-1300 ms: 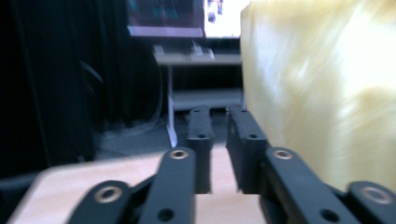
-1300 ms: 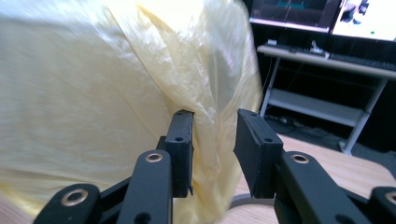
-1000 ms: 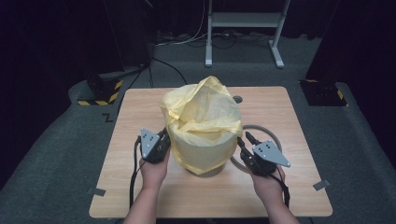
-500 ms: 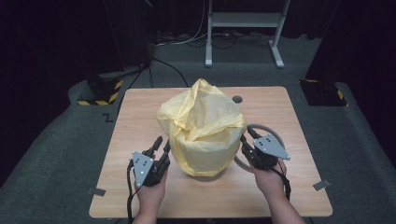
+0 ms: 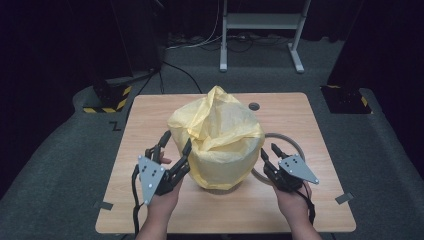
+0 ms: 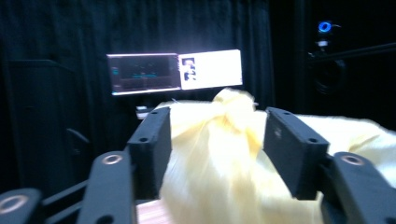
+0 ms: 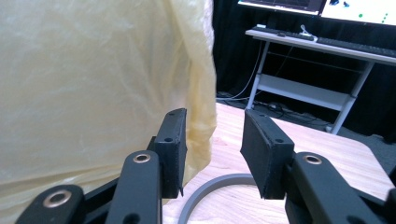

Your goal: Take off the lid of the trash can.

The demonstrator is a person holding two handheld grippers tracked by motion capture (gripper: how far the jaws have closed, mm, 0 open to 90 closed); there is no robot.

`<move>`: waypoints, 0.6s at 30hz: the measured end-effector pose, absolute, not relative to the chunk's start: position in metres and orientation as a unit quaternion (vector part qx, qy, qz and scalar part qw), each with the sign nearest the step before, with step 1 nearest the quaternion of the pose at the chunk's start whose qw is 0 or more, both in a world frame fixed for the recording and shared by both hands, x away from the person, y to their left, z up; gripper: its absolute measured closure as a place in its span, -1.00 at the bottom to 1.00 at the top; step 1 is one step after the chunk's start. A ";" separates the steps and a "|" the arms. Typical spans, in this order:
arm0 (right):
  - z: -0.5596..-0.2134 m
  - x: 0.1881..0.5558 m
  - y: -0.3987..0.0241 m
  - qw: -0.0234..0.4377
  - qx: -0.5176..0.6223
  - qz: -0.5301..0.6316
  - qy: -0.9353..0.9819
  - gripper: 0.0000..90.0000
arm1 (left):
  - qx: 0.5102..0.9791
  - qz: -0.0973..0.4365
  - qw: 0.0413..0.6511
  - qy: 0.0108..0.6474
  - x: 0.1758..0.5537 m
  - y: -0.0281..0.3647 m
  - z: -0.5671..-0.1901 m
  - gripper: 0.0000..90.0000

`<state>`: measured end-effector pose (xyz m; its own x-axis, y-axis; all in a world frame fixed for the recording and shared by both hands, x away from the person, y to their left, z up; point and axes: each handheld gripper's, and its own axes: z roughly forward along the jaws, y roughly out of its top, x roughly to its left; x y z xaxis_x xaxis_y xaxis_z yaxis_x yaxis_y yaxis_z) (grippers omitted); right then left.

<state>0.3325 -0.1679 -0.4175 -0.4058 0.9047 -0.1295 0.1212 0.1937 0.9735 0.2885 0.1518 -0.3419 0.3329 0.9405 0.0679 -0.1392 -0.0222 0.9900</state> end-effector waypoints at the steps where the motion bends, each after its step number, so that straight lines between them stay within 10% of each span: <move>1: -0.419 0.332 -0.167 0.387 0.383 0.504 0.671 0.34 | 0.567 0.443 0.591 0.365 0.295 0.152 -0.339 -0.17; 8: -0.422 0.331 -0.159 0.381 0.374 0.502 0.680 0.34 | 0.575 0.441 0.556 0.407 0.322 0.170 -0.349 0.96; 18: -0.424 0.331 -0.154 0.377 0.368 0.501 0.686 0.36 | 0.613 0.366 0.520 0.469 0.381 0.181 -0.407 1.00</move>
